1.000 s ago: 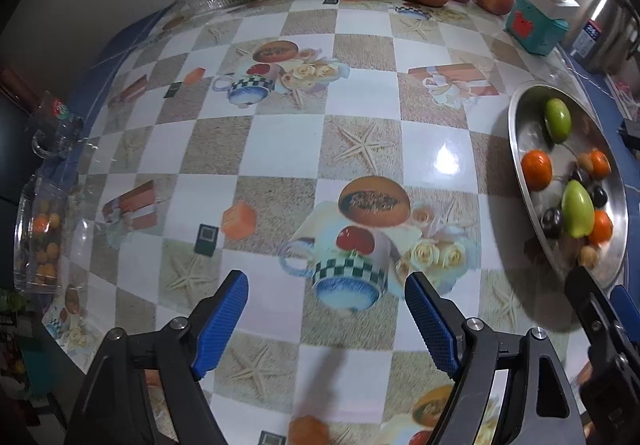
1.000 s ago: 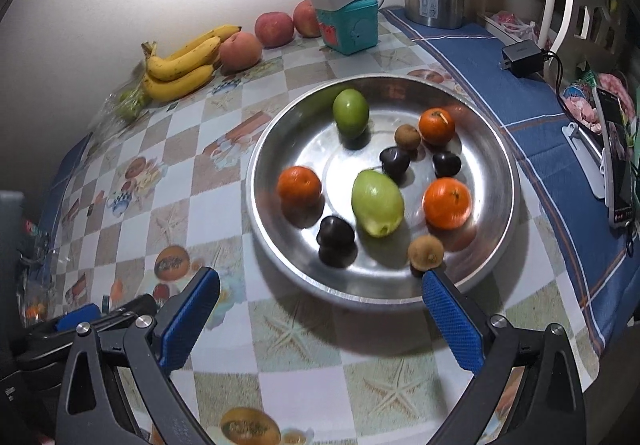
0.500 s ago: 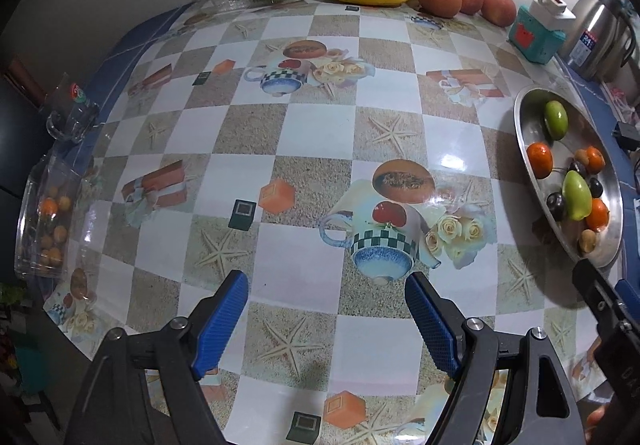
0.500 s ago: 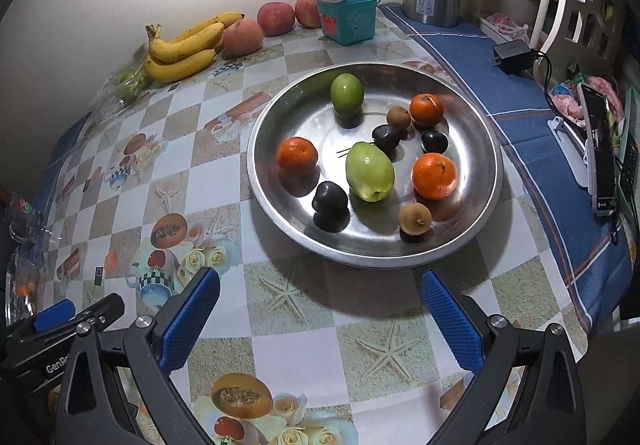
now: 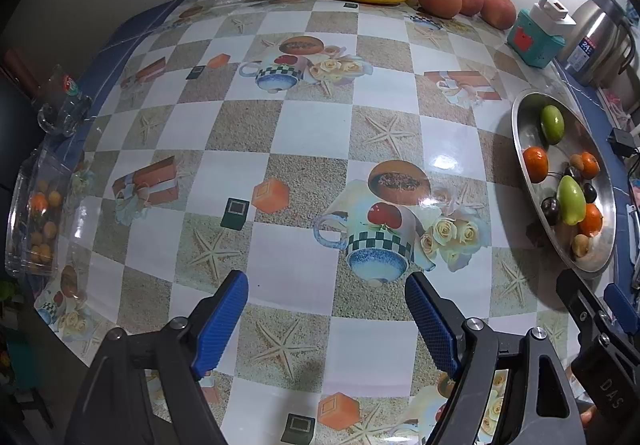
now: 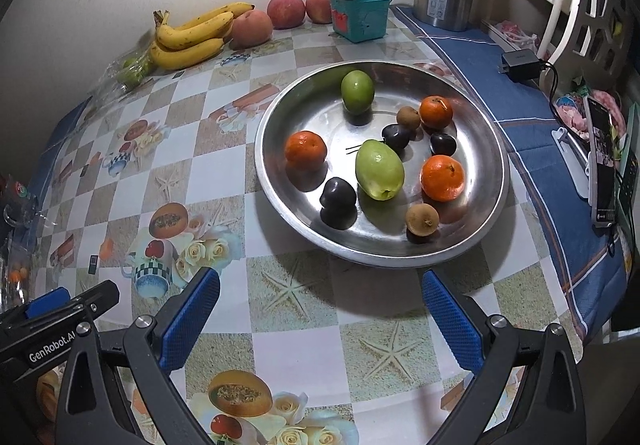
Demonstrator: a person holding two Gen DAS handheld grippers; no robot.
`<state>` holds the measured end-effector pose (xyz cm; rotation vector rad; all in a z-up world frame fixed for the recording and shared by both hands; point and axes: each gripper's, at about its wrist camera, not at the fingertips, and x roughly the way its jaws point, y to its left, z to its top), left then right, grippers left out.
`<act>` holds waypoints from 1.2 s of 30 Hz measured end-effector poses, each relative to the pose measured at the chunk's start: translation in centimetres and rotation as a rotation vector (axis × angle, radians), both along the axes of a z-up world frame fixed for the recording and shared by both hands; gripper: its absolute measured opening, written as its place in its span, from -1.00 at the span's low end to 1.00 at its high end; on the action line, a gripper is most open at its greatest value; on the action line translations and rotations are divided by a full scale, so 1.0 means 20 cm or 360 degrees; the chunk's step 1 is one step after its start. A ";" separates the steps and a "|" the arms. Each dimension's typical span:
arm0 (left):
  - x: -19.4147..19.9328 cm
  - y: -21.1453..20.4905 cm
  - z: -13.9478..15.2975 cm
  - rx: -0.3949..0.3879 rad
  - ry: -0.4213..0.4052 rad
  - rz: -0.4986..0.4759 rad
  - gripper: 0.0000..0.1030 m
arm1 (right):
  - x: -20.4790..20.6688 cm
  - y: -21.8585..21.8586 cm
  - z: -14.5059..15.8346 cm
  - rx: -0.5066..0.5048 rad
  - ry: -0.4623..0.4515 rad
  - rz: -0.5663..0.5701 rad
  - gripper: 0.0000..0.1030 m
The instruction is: Organize fruits
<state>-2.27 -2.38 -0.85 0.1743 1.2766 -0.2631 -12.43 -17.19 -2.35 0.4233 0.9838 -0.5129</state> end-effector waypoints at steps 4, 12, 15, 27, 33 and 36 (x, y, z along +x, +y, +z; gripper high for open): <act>0.00 0.00 0.00 -0.0009 0.0008 -0.0001 0.62 | 0.00 0.00 -0.01 0.0011 0.0005 -0.0004 0.96; 0.00 -0.01 0.00 -0.0030 0.0020 -0.0023 0.62 | 0.01 0.00 -0.02 0.0020 0.0023 0.0008 0.96; 0.00 -0.02 0.00 -0.0033 0.0020 -0.0026 0.62 | 0.01 0.00 -0.03 0.0027 0.0024 0.0008 0.96; 0.00 -0.02 0.01 -0.0042 0.0023 -0.0032 0.62 | 0.02 0.00 -0.04 0.0049 0.0030 0.0006 0.96; 0.00 -0.02 0.01 -0.0050 0.0027 -0.0036 0.62 | 0.02 -0.01 -0.05 0.0055 0.0034 0.0007 0.96; 0.00 -0.02 0.01 -0.0051 0.0027 -0.0038 0.62 | 0.02 -0.01 -0.05 0.0059 0.0037 0.0007 0.96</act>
